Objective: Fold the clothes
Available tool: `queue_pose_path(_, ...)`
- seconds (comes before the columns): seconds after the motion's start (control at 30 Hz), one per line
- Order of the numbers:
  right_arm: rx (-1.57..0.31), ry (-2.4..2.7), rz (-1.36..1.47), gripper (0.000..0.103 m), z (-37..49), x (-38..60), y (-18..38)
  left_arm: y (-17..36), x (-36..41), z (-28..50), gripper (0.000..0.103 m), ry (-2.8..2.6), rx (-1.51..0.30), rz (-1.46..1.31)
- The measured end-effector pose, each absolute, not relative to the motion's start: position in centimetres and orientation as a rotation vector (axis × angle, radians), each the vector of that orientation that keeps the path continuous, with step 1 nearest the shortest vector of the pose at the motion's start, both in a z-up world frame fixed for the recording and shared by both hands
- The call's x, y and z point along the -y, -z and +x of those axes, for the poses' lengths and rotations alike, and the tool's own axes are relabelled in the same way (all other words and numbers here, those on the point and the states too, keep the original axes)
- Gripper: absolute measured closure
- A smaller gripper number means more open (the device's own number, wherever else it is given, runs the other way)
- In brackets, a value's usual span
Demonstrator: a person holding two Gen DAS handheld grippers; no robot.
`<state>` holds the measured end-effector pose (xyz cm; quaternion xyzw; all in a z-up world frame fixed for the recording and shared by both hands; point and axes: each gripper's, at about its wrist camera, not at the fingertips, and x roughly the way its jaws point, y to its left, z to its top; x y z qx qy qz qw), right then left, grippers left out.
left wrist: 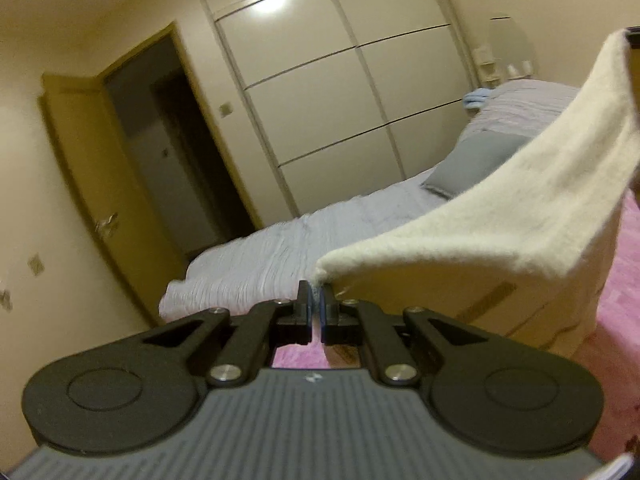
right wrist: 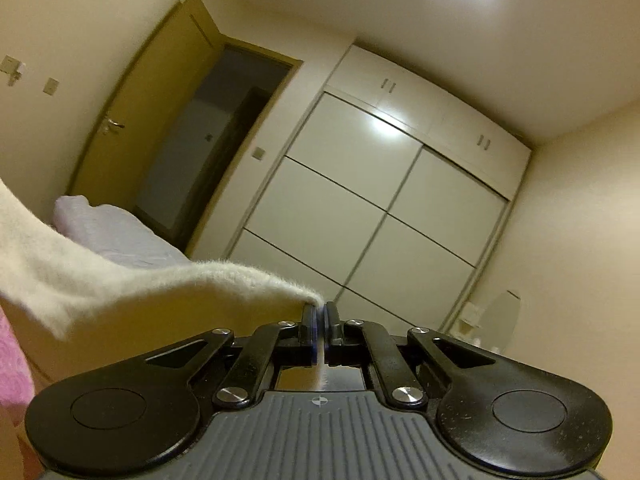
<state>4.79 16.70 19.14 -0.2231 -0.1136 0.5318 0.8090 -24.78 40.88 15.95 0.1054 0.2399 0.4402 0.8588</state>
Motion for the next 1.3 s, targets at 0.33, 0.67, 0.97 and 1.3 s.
queue_pose_path(0.33, 0.36, -1.096, -0.368, 0.102, 6.1, -17.4, -23.7, -24.6, -43.7, -23.1, 0.099, -0.868, -0.293, 0.256)
queue_pose_path(0.67, -0.489, -1.028, -0.544, 0.095, 17.5, -33.0, -15.6, -13.3, -61.6, -6.9, 0.075, -0.936, -0.781, 0.0)
queue_pose_path(0.97, -0.987, -0.955, -0.59, 0.071, 17.6, -23.6, -0.3, 3.0, -54.6, -16.0, 0.075, -0.942, -1.097, -0.353)
queue_pose_path(1.3, -1.391, -1.218, -0.577, 0.056, 11.1, -18.7, 11.4, 8.3, -43.4, -17.4, 0.073, -0.813, -1.196, -0.47)
